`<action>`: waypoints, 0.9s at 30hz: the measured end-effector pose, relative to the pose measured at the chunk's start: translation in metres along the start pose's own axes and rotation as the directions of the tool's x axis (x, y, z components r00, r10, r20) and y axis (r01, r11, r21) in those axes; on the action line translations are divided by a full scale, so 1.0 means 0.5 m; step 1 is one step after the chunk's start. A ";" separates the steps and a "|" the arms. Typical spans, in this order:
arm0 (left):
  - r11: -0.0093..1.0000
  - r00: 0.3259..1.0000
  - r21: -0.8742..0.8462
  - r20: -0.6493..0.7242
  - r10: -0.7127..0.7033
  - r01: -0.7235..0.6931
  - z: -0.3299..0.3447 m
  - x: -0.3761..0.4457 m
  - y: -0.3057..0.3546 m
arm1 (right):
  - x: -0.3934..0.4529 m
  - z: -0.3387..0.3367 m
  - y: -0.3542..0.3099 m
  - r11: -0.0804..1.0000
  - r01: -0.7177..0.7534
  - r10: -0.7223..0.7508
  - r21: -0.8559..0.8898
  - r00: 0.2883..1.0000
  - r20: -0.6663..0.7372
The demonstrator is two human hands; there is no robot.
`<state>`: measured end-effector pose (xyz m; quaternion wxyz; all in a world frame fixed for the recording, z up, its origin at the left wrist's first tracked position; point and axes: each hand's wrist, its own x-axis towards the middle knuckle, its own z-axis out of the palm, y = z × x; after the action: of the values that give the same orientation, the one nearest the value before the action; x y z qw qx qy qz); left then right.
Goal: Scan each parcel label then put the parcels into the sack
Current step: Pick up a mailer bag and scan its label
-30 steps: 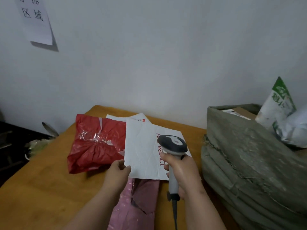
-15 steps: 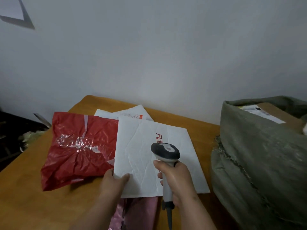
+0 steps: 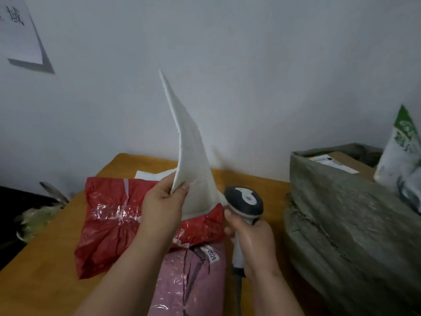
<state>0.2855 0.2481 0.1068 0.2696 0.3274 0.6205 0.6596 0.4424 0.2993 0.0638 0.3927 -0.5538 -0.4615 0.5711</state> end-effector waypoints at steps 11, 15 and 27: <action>0.539 0.851 0.715 0.150 0.503 -0.444 -0.161 -0.126 -0.035 | -0.186 -0.004 -0.043 0.920 0.246 -0.149 0.304 0.939 -0.310; 0.445 0.928 0.820 0.268 0.259 -0.361 -0.219 -0.203 -0.152 | -0.229 0.008 0.003 0.951 0.202 -0.142 0.234 0.958 -0.250; 0.615 0.938 0.779 0.113 -0.327 0.120 -0.256 -0.289 -0.285 | -0.225 0.045 0.092 0.995 -0.058 0.065 -0.083 0.994 0.085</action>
<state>0.2726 0.0678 -0.0512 0.2614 0.4080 0.8375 0.2524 0.4316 0.1771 0.0488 0.3317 -0.5574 -0.4837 0.5876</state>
